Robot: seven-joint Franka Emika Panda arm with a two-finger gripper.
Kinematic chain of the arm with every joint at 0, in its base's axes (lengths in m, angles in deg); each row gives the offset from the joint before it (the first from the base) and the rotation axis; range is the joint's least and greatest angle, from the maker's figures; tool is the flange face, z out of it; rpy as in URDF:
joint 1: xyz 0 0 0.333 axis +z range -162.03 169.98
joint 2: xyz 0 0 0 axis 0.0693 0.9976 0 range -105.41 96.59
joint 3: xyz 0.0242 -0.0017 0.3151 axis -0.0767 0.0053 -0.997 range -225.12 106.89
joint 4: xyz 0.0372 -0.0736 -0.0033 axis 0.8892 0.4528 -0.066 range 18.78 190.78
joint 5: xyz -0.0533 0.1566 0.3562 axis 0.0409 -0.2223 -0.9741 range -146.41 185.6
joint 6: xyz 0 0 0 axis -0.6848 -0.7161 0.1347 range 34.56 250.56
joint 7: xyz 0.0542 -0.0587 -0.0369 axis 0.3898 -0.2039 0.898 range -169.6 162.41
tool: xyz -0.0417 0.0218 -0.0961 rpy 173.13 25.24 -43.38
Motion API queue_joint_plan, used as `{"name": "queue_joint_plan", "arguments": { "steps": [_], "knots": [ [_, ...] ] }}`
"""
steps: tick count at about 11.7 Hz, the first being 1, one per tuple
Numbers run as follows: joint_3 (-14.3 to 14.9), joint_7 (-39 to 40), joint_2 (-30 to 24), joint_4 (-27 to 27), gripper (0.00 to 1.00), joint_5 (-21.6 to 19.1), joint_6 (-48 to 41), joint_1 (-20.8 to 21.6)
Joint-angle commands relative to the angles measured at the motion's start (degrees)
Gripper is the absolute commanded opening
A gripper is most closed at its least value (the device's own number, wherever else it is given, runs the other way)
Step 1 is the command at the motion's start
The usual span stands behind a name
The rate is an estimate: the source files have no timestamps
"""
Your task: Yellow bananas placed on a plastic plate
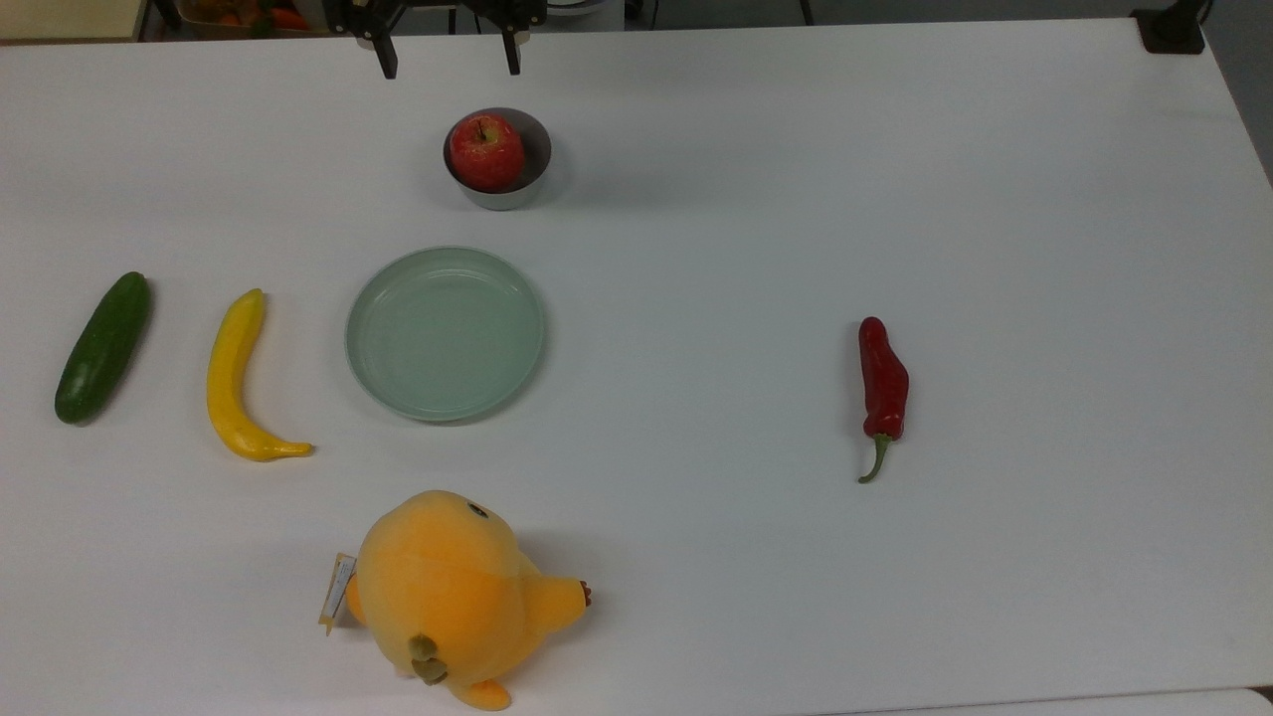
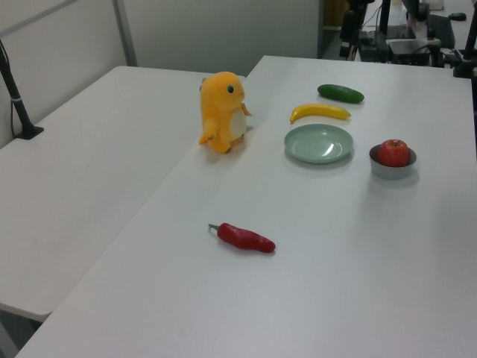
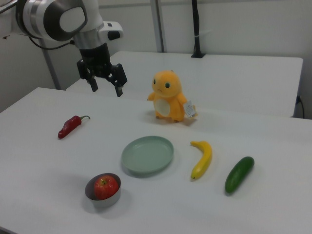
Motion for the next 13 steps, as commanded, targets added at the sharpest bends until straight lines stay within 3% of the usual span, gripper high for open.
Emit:
{"name": "queue_joint_plan", "arguments": {
  "steps": [1,4,8,13],
  "knots": [
    [1.2,1.1,0.7,0.0,1.00,1.9,7.3,-2.0],
    [4.4,6.7,2.8,0.1,1.00,2.1,12.0,-3.6],
    [11.2,13.5,7.8,1.0,1.00,3.8,19.1,-4.3],
    [12.2,14.4,14.4,2.2,1.00,4.6,25.4,-5.8]
  ]
}}
